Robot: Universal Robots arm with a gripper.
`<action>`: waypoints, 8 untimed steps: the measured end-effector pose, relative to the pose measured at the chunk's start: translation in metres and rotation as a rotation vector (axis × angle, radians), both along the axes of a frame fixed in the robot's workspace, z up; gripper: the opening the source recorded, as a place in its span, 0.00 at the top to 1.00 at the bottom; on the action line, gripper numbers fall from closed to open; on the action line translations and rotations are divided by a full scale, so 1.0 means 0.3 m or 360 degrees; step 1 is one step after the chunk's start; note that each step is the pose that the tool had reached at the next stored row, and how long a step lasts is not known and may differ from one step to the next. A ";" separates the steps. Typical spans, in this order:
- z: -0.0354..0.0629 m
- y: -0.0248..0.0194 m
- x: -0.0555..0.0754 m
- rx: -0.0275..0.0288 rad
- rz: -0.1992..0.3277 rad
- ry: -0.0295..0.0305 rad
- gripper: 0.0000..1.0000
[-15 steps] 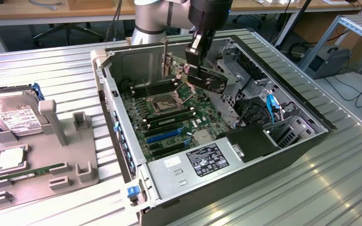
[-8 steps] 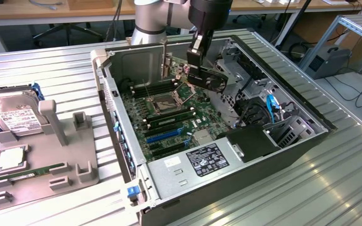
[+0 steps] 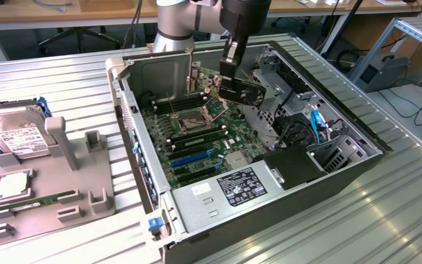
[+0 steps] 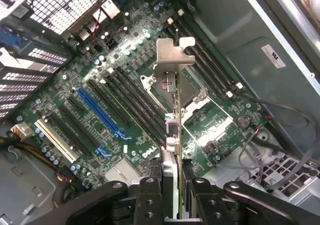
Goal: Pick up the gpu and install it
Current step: 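Insert the gpu into the slot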
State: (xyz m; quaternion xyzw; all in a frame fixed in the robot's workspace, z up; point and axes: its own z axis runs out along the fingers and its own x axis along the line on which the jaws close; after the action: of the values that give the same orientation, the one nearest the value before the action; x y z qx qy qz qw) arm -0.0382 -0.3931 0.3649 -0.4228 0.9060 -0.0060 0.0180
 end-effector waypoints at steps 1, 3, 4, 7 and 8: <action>0.000 0.000 0.000 0.00000 0.0013 0.00000 0.73; 0.000 0.000 0.000 -0.00002 0.0042 0.00000 0.73; -0.001 0.000 0.000 -0.00004 0.0061 0.00000 0.73; -0.001 0.000 0.000 -0.00006 0.0107 0.00000 0.73; -0.001 0.000 0.000 -0.00008 0.0129 0.00000 0.73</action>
State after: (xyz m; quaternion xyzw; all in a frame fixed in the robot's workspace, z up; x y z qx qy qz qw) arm -0.0382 -0.3931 0.3646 -0.4593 0.8881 -0.0055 0.0181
